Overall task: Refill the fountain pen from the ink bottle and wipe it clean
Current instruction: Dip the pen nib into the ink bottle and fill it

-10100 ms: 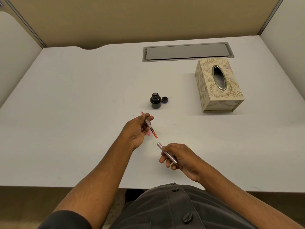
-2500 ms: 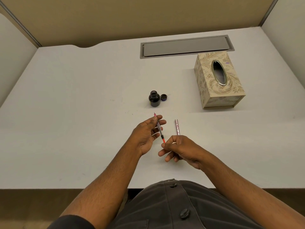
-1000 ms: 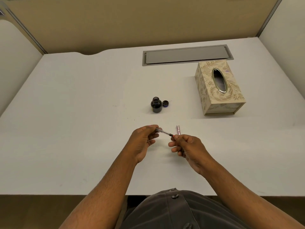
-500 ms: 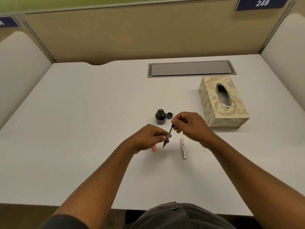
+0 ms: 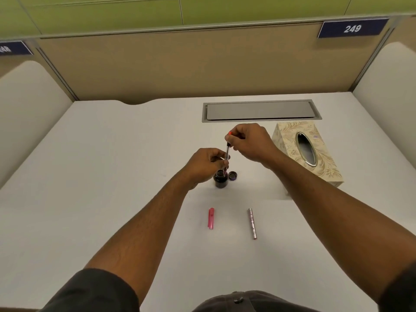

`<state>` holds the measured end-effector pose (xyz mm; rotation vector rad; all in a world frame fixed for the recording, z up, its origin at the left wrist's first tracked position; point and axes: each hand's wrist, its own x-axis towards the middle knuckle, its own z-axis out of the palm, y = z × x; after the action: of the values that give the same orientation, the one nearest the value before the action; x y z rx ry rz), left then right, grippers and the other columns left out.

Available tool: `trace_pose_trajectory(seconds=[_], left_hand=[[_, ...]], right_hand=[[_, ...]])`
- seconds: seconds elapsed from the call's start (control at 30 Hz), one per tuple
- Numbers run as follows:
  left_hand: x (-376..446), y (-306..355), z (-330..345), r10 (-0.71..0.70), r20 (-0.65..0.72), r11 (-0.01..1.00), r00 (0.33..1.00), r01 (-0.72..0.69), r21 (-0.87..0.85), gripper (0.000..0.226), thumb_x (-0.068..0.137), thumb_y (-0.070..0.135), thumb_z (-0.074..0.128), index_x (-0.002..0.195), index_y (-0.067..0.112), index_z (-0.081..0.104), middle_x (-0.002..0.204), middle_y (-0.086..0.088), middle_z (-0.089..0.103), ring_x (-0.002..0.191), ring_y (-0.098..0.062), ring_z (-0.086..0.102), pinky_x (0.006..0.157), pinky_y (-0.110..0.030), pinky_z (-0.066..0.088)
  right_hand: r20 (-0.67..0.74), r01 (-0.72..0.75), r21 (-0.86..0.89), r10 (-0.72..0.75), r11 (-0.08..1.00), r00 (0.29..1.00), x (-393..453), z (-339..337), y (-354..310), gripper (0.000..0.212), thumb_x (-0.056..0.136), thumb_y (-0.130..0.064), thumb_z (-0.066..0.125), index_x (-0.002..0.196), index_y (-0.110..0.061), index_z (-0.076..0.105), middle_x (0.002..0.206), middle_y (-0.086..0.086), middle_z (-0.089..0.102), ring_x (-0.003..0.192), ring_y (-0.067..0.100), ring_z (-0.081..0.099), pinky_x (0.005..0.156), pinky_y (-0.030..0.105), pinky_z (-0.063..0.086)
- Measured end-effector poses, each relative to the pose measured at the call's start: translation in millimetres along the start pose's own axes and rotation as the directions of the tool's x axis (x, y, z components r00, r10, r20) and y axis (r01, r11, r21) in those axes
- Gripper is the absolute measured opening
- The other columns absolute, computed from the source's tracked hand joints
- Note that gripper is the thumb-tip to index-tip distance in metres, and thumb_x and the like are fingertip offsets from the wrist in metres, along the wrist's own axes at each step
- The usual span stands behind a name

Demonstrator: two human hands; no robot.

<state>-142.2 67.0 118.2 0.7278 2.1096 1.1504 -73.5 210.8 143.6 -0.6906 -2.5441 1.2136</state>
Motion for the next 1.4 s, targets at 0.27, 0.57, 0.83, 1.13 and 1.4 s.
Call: trace_pose_trajectory(seconds=[0.27,0.57,0.83,1.13,1.4], left_hand=[[15,-12,-1,-0.027,0.025,1.000,0.999,0.027,0.003,0.021,0.093,0.016,0.060,0.112,0.013,0.068,0.094,0.000,0.072,0.085,-0.004,0.065,0.068,-0.015,0.044],[22,-18,2,-0.055,0.052,0.999,0.997,0.054,0.005,0.022,0.097,0.014,0.053,0.113,0.014,0.067,0.092,0.003,0.070,0.086,-0.004,0.062,0.070,-0.012,0.043],[17,-18,4,-0.049,0.054,0.998,0.997,0.047,0.033,0.023,0.097,0.015,0.053,0.115,0.014,0.068,0.102,0.002,0.069,0.094,-0.008,0.060,0.074,-0.014,0.041],[21,-17,8,-0.058,0.017,0.998,0.998,0.058,0.022,0.021,0.098,0.014,0.052,0.114,0.015,0.066,0.103,0.000,0.069,0.095,-0.010,0.062,0.076,-0.017,0.042],[33,-16,9,-0.078,0.009,0.996,0.997,0.077,0.033,0.024,0.099,0.011,0.046,0.116,0.014,0.063,0.105,-0.001,0.069,0.095,-0.010,0.060,0.066,-0.013,0.040]], right_hand=[[0.035,-0.044,0.019,0.043,0.999,0.998,16,9,8,0.019,0.091,-0.029,0.063,0.091,-0.011,0.070,0.089,-0.001,0.073,0.083,0.014,0.067,0.061,0.022,0.044],[0.230,-0.092,0.142,0.057,0.986,0.972,22,10,14,0.024,0.098,-0.020,0.046,0.104,-0.010,0.067,0.097,0.000,0.073,0.086,0.013,0.064,0.066,0.023,0.045],[0.041,-0.033,0.010,0.033,0.999,0.999,26,10,18,0.028,0.091,-0.037,0.063,0.089,-0.010,0.066,0.085,0.001,0.072,0.082,0.017,0.066,0.068,0.030,0.050],[-0.008,-0.028,-0.015,0.028,1.000,1.000,27,10,14,0.025,0.088,-0.036,0.067,0.088,-0.012,0.070,0.083,-0.002,0.070,0.074,0.009,0.061,0.061,0.022,0.045],[-0.040,-0.050,0.041,0.052,0.998,0.998,34,22,20,0.018,0.090,-0.033,0.067,0.086,-0.015,0.065,0.082,-0.001,0.073,0.067,0.006,0.070,0.058,0.019,0.050]])
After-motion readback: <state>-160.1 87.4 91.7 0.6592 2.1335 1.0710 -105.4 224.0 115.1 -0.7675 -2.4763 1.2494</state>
